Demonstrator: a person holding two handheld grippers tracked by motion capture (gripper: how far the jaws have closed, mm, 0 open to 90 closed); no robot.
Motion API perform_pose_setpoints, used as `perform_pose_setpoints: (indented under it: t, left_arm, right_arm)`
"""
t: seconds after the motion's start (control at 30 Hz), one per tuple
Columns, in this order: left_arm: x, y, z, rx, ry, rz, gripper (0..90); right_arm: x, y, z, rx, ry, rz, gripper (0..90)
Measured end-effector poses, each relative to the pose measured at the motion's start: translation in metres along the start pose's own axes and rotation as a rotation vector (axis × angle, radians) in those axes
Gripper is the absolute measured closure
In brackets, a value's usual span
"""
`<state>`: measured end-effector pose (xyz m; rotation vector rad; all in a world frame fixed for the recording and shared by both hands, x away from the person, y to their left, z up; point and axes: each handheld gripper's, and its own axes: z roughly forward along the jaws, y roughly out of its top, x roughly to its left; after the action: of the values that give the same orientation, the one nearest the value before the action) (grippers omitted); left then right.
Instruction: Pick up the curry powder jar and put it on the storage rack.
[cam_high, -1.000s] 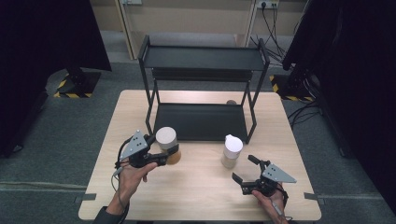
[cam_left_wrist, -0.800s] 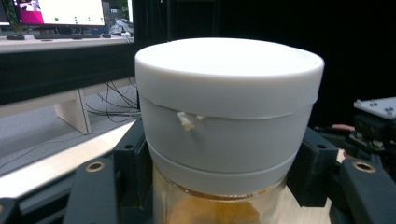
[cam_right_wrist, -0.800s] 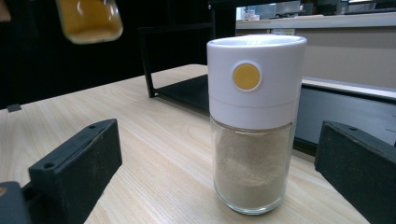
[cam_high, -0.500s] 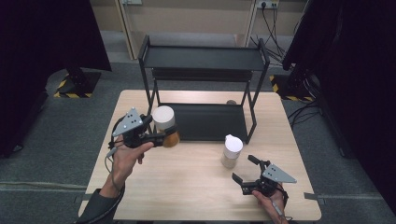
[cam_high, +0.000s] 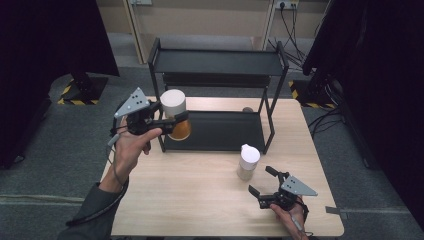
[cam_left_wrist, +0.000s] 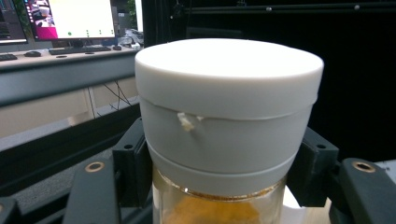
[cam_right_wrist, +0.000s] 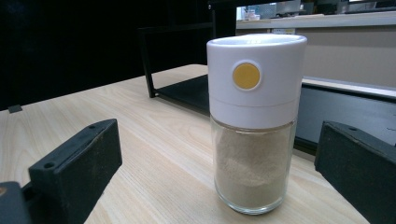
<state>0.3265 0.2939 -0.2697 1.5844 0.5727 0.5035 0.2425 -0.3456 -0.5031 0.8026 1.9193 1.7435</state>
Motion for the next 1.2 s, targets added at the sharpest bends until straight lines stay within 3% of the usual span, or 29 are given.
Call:
perform_pose_setpoints:
  t: [0.1, 0.27, 0.37, 0.63, 0.93, 1.2]
  left_arm:
    - [0.003, 0.013, 0.001, 0.000, 0.004, -0.007, 35.5]
    - [0.001, 0.041, 0.005, 0.007, 0.024, 0.032, 35.5]
    - [0.000, 0.052, 0.008, 0.001, 0.027, 0.026, 35.5]
    - [-0.005, 0.078, 0.021, -0.004, 0.052, 0.059, 35.5]
    - [-0.001, 0.095, 0.042, 0.000, 0.079, 0.054, 35.5]
    - [0.010, 0.100, 0.060, -0.017, 0.122, 0.033, 35.5]
  right_arm:
    - [0.000, 0.000, 0.000, 0.000, -0.001, -0.001, 0.9]
    - [0.000, 0.000, 0.000, 0.000, 0.000, 0.002, 0.9]
    - [0.000, 0.000, 0.000, 0.001, 0.000, 0.001, 0.9]
    - [0.000, 0.000, 0.000, 0.000, 0.000, -0.001, 0.9]
    - [0.000, 0.000, 0.000, 0.001, 0.003, 0.000, 0.9]
    - [0.000, 0.000, -0.001, 0.000, 0.008, -0.003, 0.9]
